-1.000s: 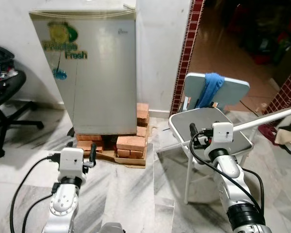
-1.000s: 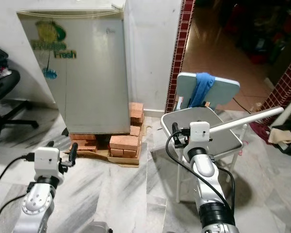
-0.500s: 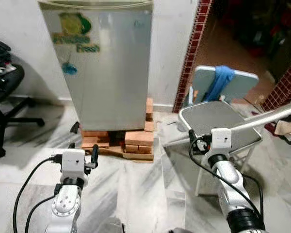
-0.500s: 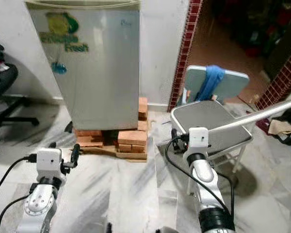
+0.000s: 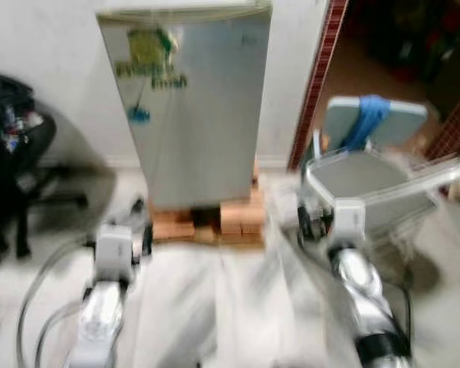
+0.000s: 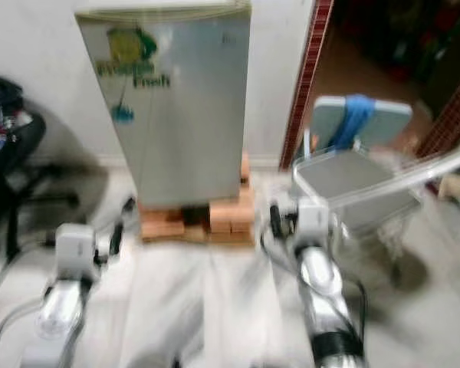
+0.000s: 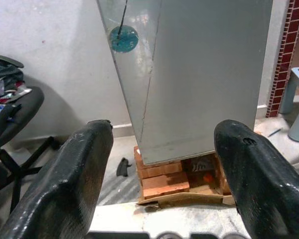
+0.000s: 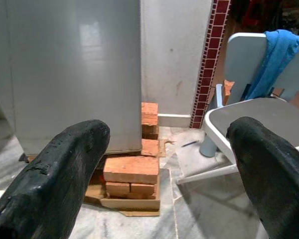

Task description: Restocking fridge

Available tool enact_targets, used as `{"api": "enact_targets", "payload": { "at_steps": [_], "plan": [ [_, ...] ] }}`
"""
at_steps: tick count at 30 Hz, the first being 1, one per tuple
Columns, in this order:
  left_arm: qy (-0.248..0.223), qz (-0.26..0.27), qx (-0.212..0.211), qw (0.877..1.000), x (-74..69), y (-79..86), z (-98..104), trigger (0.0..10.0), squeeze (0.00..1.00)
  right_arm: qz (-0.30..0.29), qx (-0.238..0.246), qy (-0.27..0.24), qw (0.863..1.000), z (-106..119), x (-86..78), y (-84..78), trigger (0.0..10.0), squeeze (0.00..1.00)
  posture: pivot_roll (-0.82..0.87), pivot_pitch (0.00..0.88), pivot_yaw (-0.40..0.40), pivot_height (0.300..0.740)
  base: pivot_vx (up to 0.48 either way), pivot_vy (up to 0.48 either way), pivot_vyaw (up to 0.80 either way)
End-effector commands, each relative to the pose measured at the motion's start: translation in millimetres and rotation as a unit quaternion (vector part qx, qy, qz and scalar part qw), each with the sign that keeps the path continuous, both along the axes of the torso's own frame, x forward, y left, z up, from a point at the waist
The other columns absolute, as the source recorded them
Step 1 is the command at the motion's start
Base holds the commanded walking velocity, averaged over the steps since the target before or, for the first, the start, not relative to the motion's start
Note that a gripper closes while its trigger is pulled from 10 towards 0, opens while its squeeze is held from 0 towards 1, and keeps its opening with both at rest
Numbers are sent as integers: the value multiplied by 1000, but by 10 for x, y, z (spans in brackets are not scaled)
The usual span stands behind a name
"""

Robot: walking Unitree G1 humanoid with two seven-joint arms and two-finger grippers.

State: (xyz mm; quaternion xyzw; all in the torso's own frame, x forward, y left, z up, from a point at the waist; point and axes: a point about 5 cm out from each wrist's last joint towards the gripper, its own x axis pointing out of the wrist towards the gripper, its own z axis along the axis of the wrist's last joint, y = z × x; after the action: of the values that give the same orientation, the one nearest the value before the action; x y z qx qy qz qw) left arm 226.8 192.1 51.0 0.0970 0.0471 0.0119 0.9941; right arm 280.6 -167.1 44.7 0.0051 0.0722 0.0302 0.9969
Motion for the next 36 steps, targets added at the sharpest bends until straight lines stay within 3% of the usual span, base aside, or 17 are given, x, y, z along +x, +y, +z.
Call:
{"api": "enact_targets", "payload": {
  "at_steps": [1, 36],
  "plan": [
    [0, -3, 3, 1000, 9, -9, -5, 10000, 0, -8, -4, -11, 1000, 46, 11, -63, 10000, 0, 127, 0, 6, 740, 0, 0, 0],
    [3, 3, 6, 1000, -16, -4, -59, 10000, 0, 4, -13, -12, 1000, 55, 54, -35, 10000, 0, 135, 0, -10, 740, 0, 0, 0]
  ]
}}
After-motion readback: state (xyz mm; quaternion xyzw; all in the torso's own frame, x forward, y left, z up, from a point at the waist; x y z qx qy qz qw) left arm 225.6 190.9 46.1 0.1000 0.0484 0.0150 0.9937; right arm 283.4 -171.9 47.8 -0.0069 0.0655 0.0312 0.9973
